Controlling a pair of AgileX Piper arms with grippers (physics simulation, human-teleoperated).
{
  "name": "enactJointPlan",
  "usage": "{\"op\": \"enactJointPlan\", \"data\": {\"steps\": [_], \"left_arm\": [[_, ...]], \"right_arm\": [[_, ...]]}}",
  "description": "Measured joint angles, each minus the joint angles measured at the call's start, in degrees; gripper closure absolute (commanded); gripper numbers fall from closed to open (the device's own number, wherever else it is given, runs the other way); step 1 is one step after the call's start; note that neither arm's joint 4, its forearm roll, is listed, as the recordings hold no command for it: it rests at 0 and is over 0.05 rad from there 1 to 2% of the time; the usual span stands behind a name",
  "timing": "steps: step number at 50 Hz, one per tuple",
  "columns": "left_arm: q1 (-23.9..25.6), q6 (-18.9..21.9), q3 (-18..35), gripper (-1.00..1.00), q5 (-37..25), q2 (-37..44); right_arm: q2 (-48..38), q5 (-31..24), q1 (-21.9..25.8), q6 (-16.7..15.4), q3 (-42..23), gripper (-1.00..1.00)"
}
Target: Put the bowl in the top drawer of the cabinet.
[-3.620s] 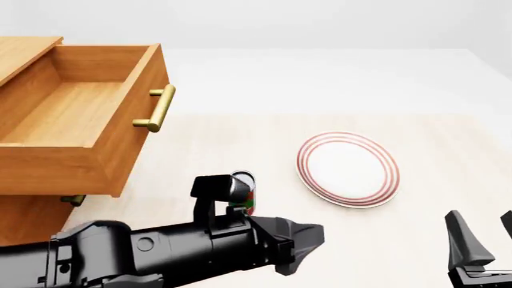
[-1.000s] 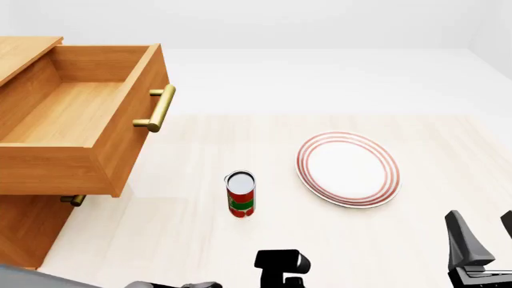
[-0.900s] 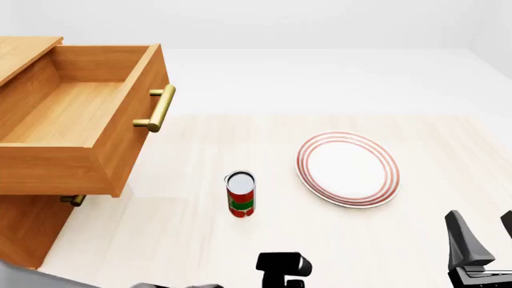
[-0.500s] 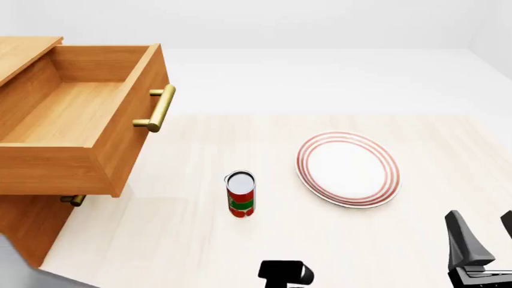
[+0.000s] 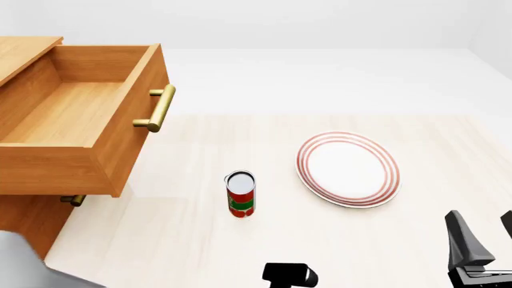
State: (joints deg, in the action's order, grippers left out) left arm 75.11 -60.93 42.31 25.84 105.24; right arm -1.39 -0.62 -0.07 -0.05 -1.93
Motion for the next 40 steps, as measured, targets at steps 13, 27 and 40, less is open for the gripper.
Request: {"op": "enactJointPlan", "data": {"steps": [13,27,40], "left_arm": [[0.34,0.04,1.48,-1.0,-0.53,1.44],[0.84,-0.31,2.9,-1.0,-0.39,3.44],[1.32,-0.59,4.05,-1.0,-0.2,5.12]], "right_arm": [[0.01,0.0,0.0,0.0,0.0,-1.0],[0.01,0.0,0.0,0.0,0.0,-1.0],[0.0,0.0,0.0,0.0,0.0,-1.0]]}}
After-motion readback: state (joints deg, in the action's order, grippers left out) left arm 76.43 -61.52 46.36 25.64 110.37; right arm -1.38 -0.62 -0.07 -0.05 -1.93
